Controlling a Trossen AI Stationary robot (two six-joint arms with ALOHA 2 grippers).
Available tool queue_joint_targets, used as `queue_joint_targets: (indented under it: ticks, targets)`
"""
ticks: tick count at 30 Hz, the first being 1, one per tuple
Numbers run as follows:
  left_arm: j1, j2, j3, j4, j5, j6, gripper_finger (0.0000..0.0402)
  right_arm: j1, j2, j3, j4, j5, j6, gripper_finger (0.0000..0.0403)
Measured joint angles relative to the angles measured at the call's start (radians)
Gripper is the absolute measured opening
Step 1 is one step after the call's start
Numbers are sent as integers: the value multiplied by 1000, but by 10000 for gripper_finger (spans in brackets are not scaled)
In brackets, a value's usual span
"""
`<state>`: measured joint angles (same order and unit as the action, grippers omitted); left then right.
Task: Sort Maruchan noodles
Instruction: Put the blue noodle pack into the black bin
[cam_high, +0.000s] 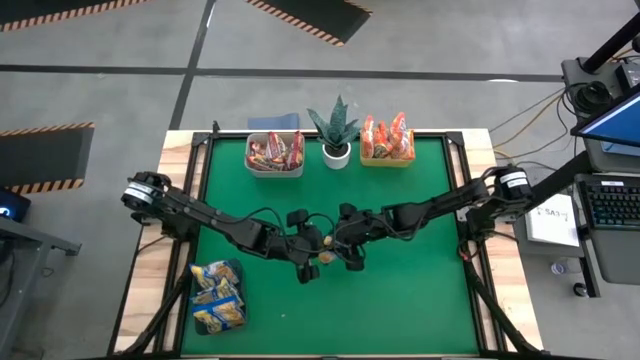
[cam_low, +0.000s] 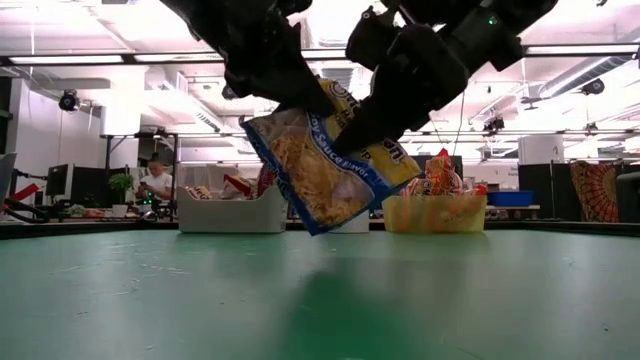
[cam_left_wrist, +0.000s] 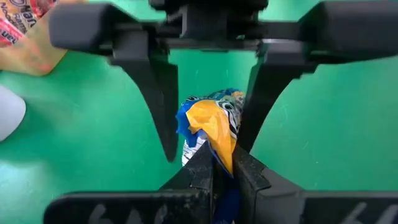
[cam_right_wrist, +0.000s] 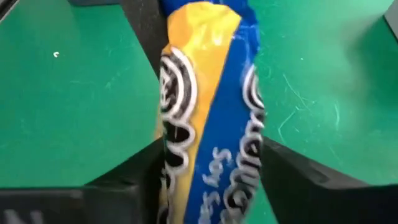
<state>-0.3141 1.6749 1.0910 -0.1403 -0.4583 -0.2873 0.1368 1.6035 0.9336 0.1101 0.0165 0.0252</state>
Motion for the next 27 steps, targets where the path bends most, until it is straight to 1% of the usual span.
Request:
queue_joint_targets:
  ticks: [3, 7, 10, 13, 17, 20, 24, 27]
  targets:
    - [0, 0, 11, -2, 3, 17, 9, -2, 3, 3, 0, -27, -10, 171]
    - [1, 0, 19, -1, 10, -5, 13, -4, -10, 2, -2, -47, -16, 110]
    - [3, -2, 23, 0, 35, -7, 31, -5, -17, 1, -4, -50, -18, 73]
    - [5, -12, 28, -9, 57, 7, 63, -4, -18, 1, -15, -51, -25, 48]
    - [5, -54, 28, -14, 54, 78, 112, -6, -38, -1, -106, -48, -53, 39]
    - [5, -105, 28, -26, 15, 89, 146, -8, -69, -21, -142, -30, -70, 45]
    - [5, -159, 22, -18, -2, 92, 183, -13, -142, -83, -99, -14, -97, 49]
    - [5, -176, 8, 21, -5, 96, 205, -16, -216, -150, -14, -14, -118, 43]
